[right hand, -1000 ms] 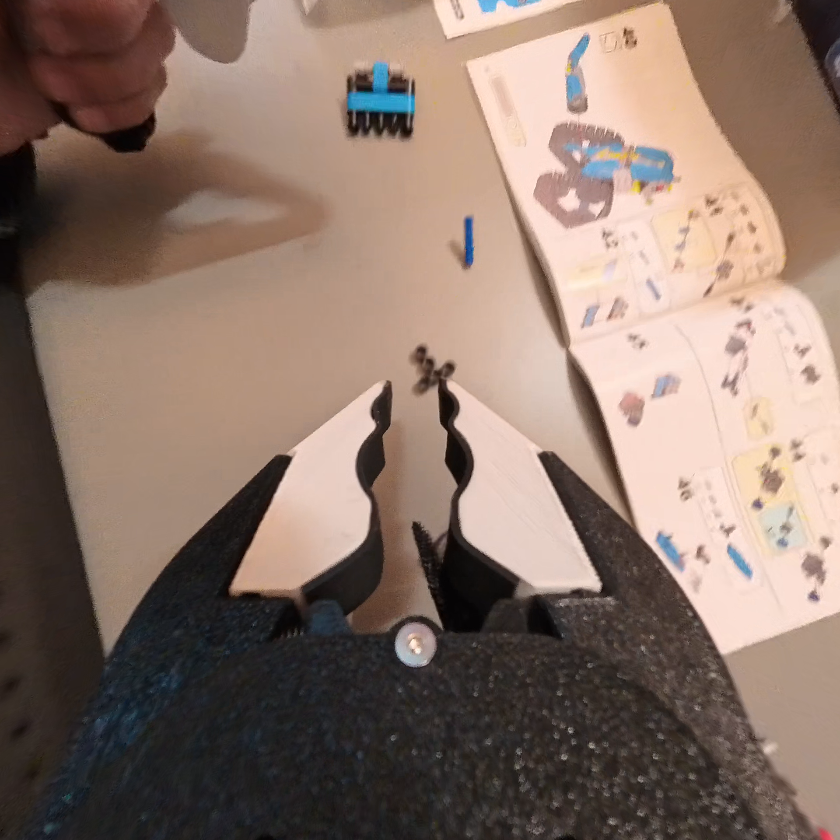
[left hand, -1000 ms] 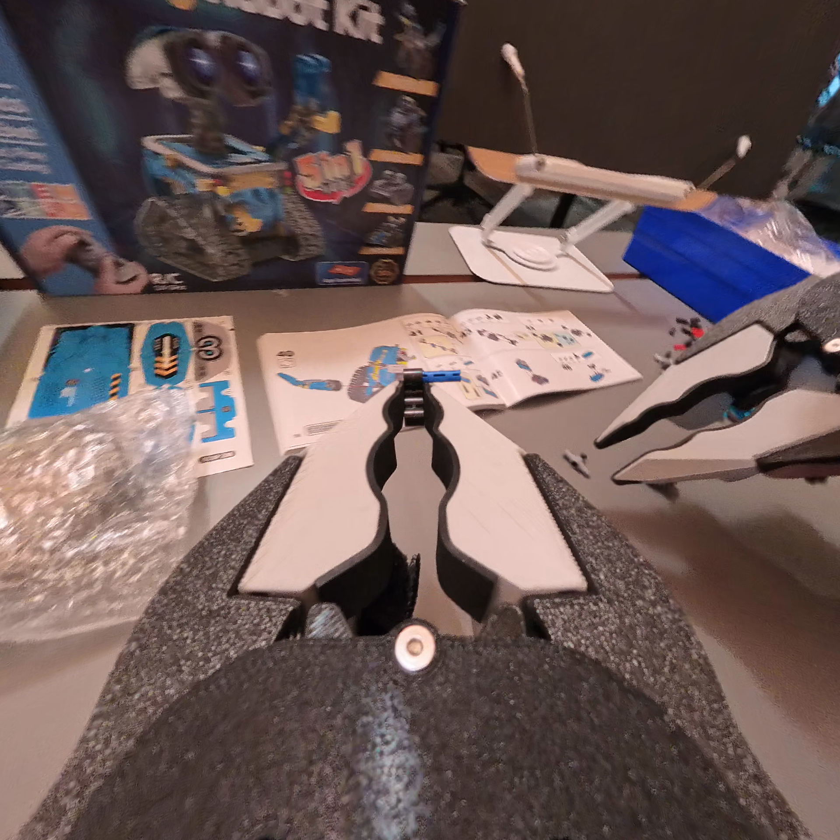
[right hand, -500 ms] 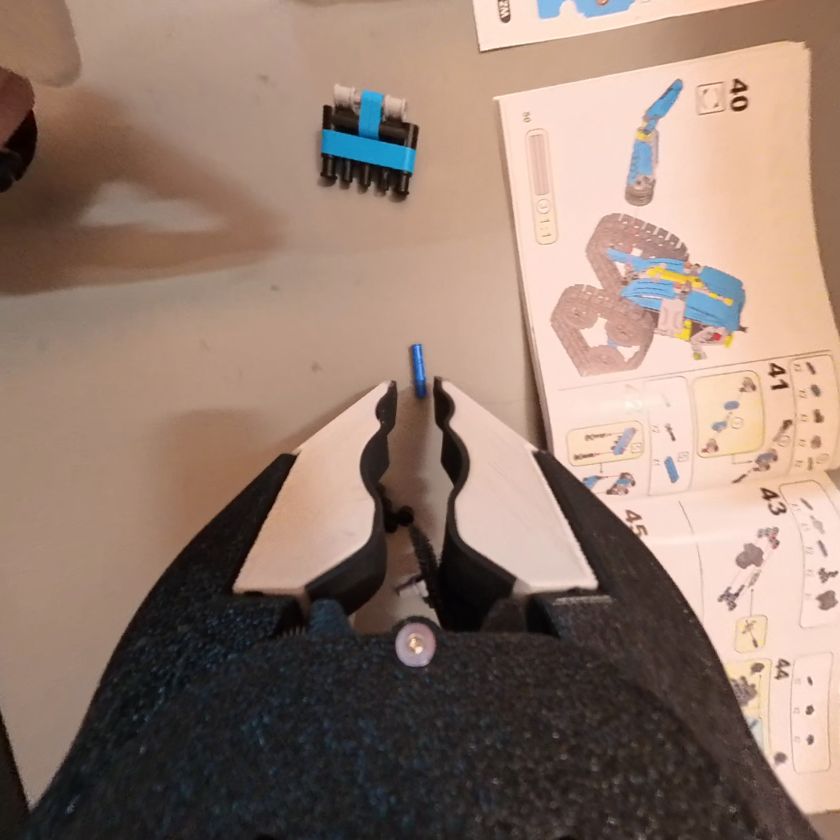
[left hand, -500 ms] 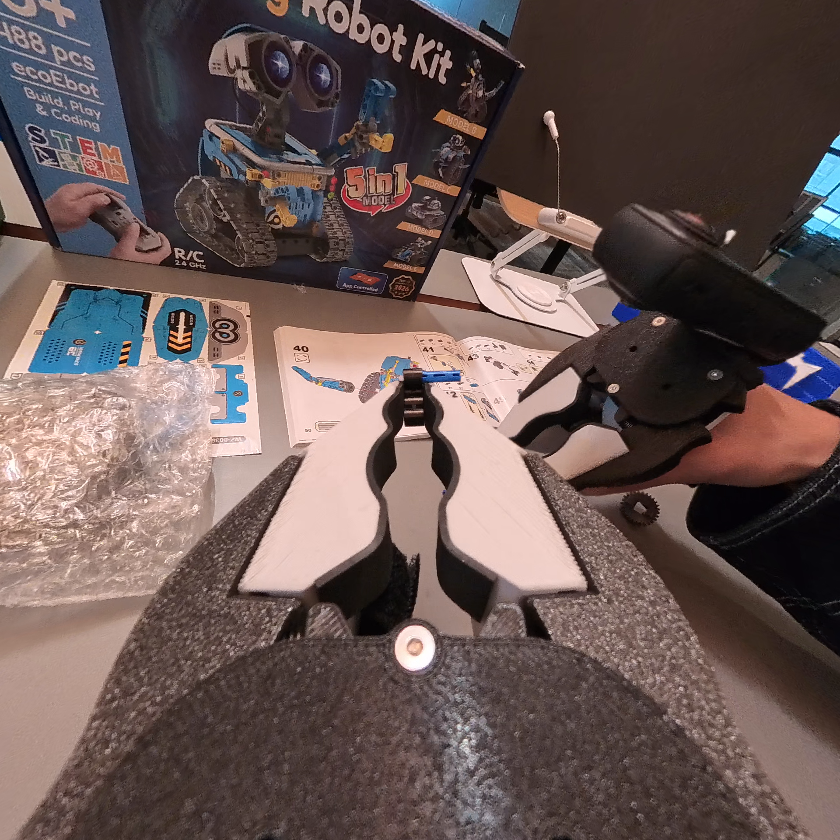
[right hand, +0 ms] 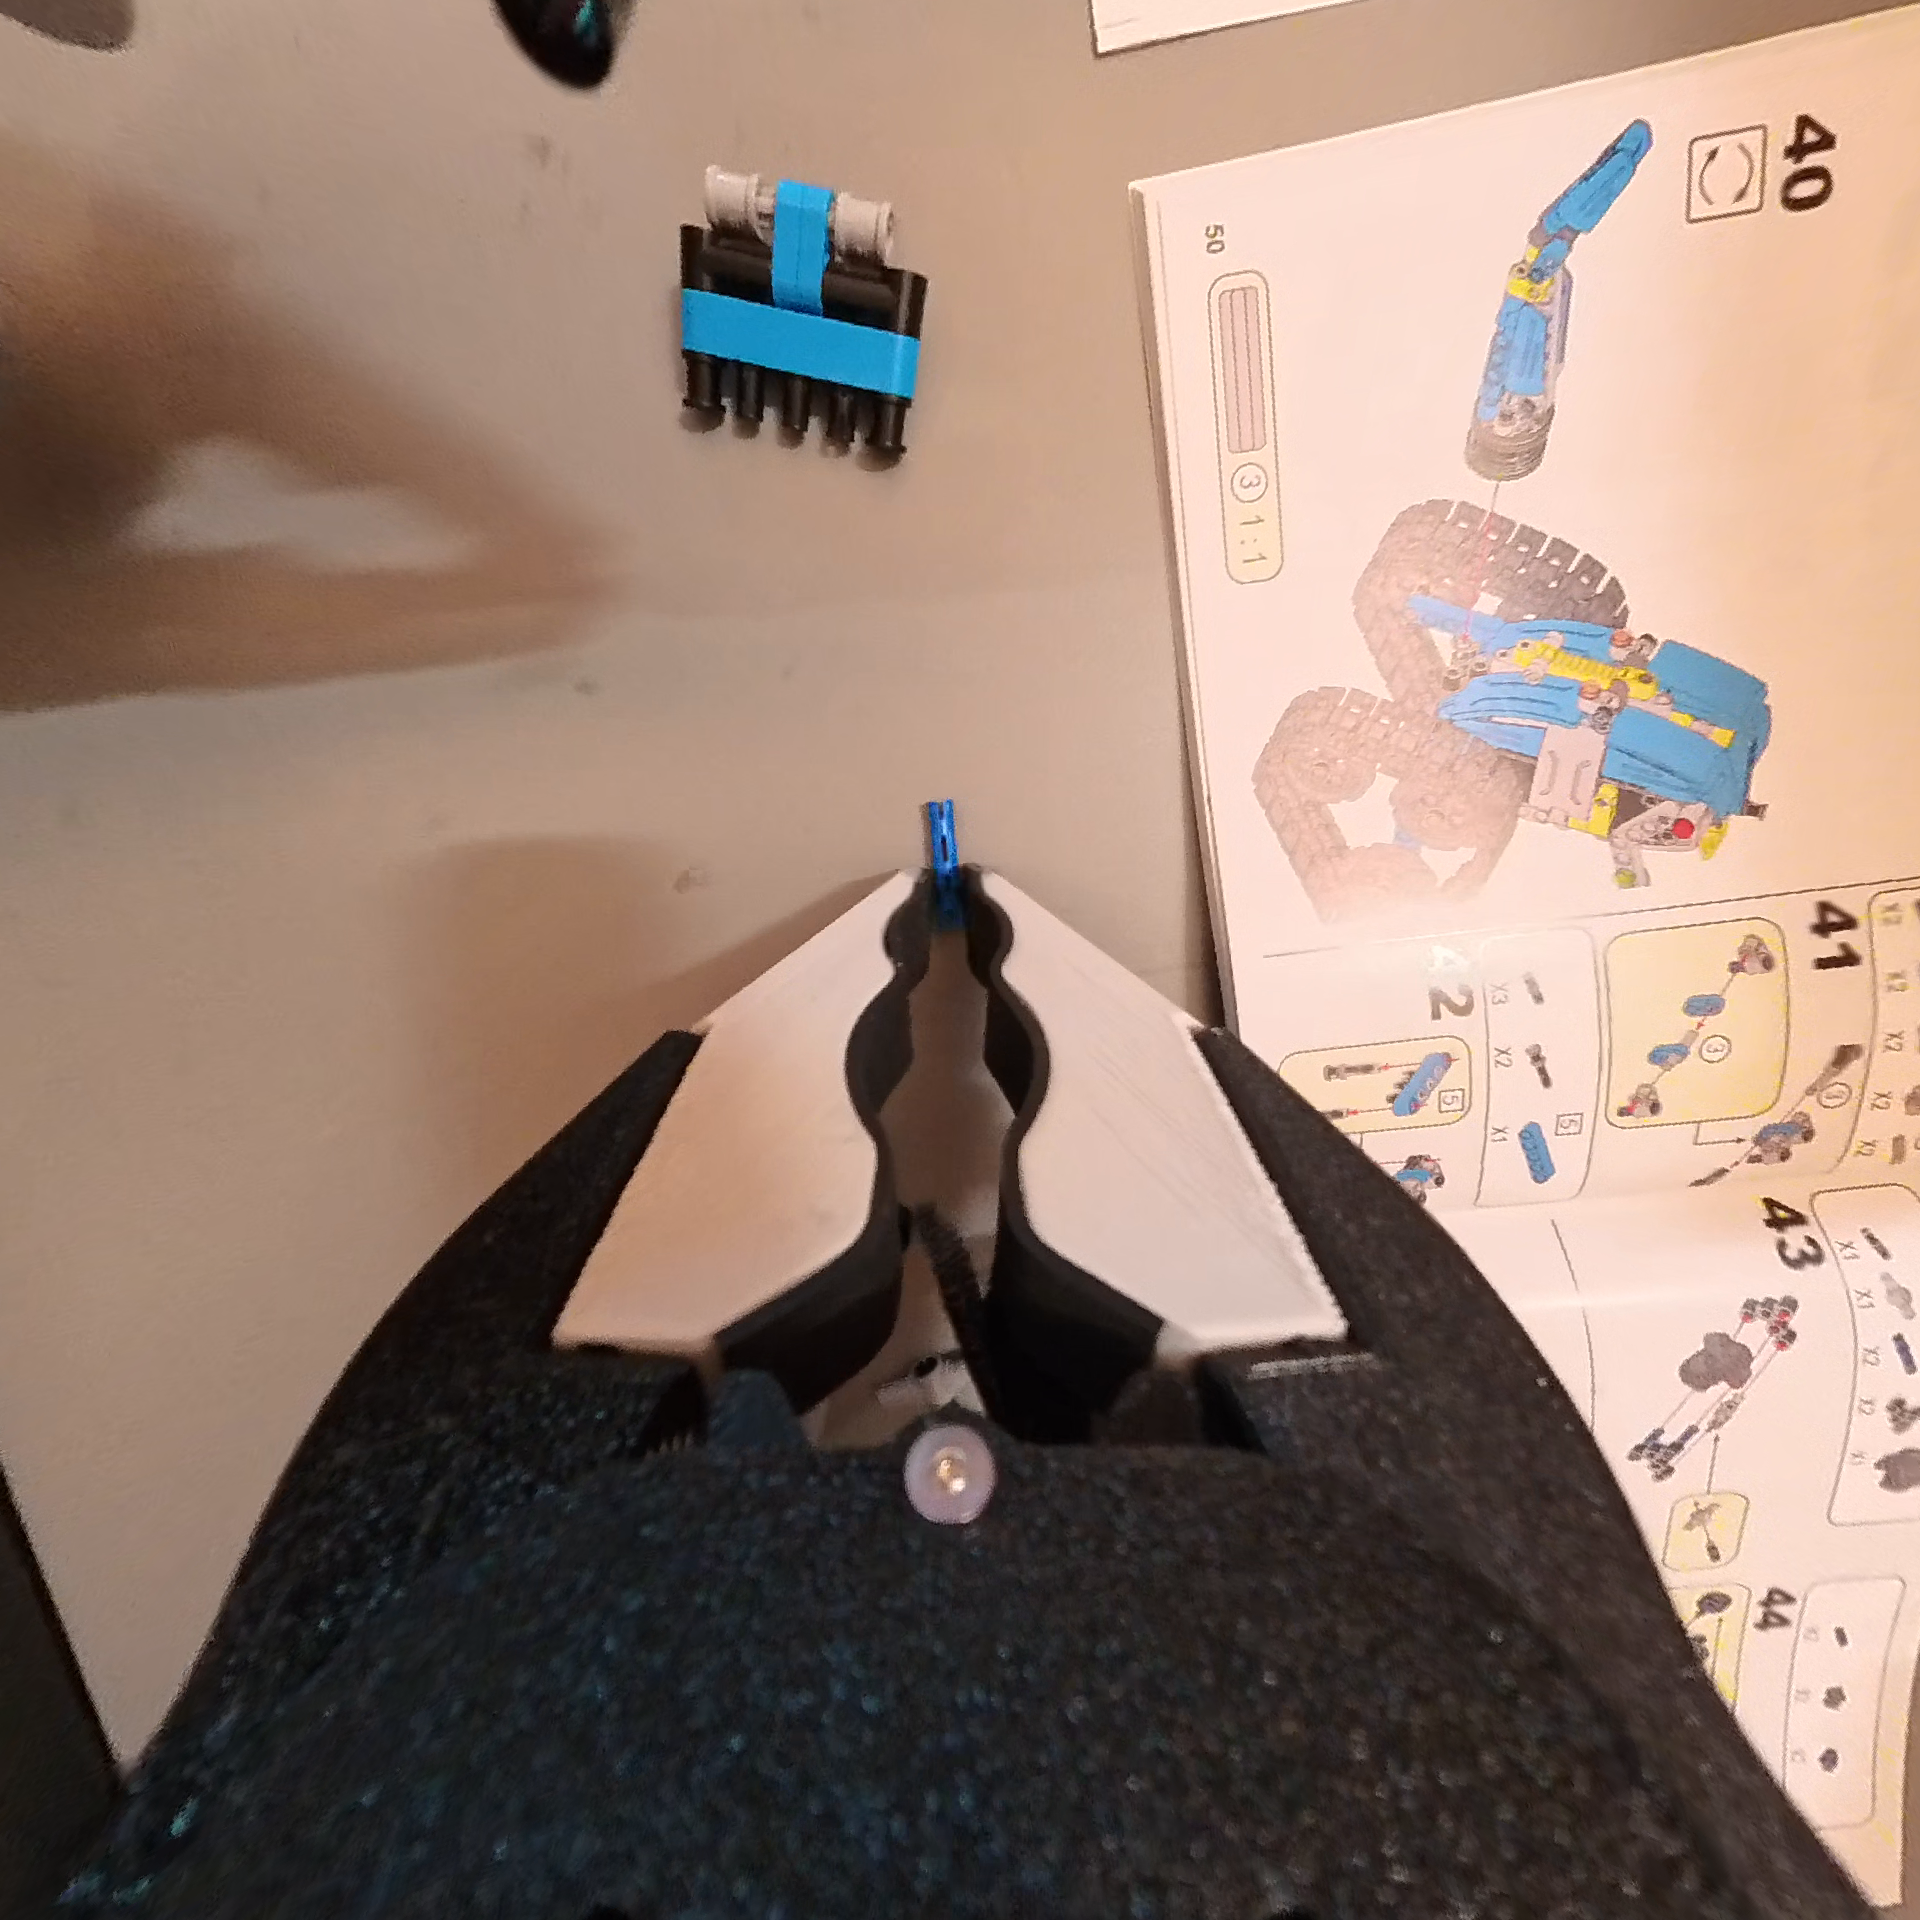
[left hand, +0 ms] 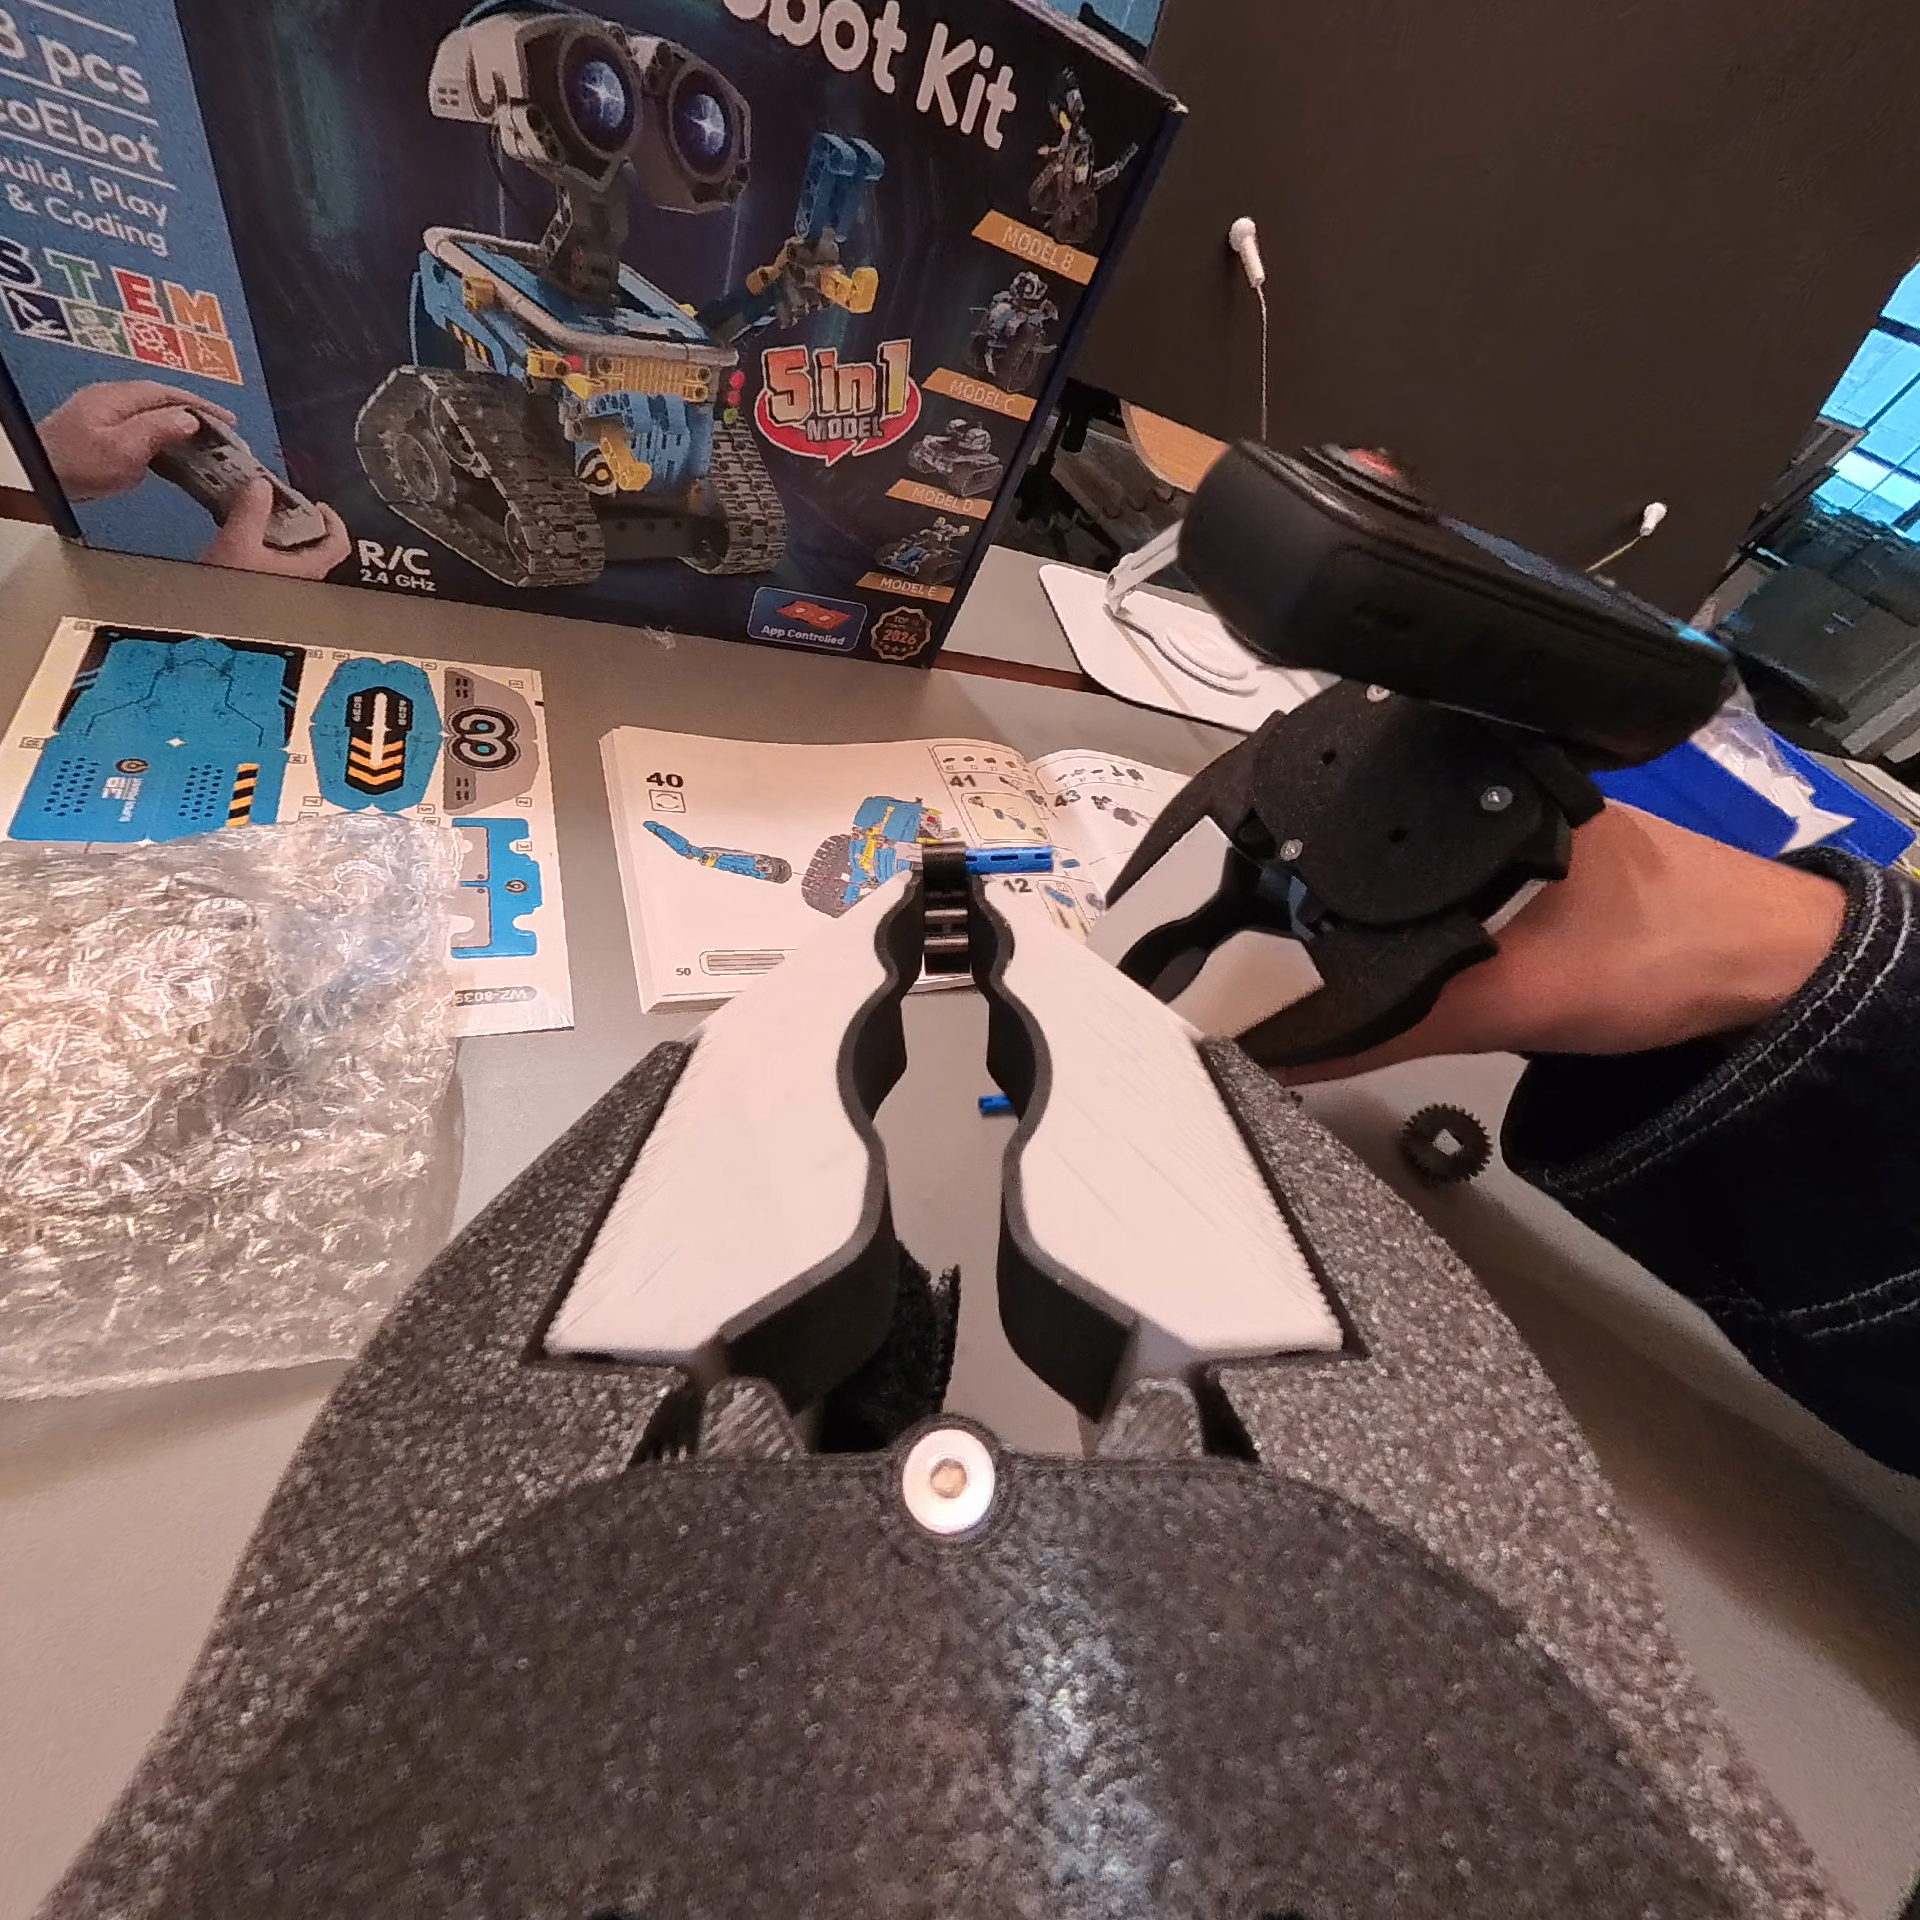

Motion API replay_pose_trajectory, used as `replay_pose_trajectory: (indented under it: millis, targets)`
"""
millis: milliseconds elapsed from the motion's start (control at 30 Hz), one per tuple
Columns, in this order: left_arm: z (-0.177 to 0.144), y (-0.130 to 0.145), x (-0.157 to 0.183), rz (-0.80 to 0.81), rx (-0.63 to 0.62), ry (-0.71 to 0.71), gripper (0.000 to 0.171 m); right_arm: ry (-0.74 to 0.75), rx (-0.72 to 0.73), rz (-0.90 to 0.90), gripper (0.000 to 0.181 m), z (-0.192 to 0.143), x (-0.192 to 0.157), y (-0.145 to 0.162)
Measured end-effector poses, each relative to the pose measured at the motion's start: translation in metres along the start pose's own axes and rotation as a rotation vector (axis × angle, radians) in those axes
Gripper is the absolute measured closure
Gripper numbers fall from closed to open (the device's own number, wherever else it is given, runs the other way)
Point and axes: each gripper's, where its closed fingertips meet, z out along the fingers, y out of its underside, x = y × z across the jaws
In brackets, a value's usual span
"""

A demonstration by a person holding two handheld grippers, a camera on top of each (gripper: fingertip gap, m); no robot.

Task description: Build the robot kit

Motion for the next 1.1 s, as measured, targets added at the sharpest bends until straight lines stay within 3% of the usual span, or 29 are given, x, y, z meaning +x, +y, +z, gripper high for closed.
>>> replay_pose_trajectory:
  millis: [167, 233, 300, 367, 600, 800, 1000, 1100]
  targets:
    - [0.002, 0.004, -0.003, -0.021, -0.016, -0.001, 0.164, -0.028, -0.02, 0.036, 0.176, 0.0, 0.002, -0.002]
    - [0.002, 0.006, -0.007, -0.042, -0.02, -0.008, 0.164, -0.028, 0.136, 0.043, 0.177, -0.017, -0.006, -0.02]
    - [0.003, 0.006, -0.004, -0.074, -0.02, 0.019, 0.164, -0.085, 0.397, 0.021, 0.177, -0.054, -0.031, -0.048]
    - [0.004, 0.006, 0.006, -0.085, -0.015, 0.072, 0.164, -0.058, 0.554, 0.056, 0.177, -0.081, -0.044, -0.058]
    - [0.004, 0.007, 0.053, 0.114, 0.002, 0.16, 0.164, -0.052, 0.856, 0.247, 0.176, -0.103, -0.058, -0.053]
    - [0.004, 0.007, 0.058, 0.236, 0.019, 0.117, 0.164, -0.035, 0.852, 0.213, 0.176, -0.106, -0.057, -0.049]
    - [0.008, 0.016, 0.063, 0.722, -0.009, -0.073, 0.164, 0.1, 0.737, 0.142, 0.176, -0.1, -0.046, -0.033]
    - [0.011, 0.023, 0.063, 0.872, -0.037, -0.153, 0.164, 0.146, 0.683, 0.108, 0.176, -0.094, -0.044, -0.027]
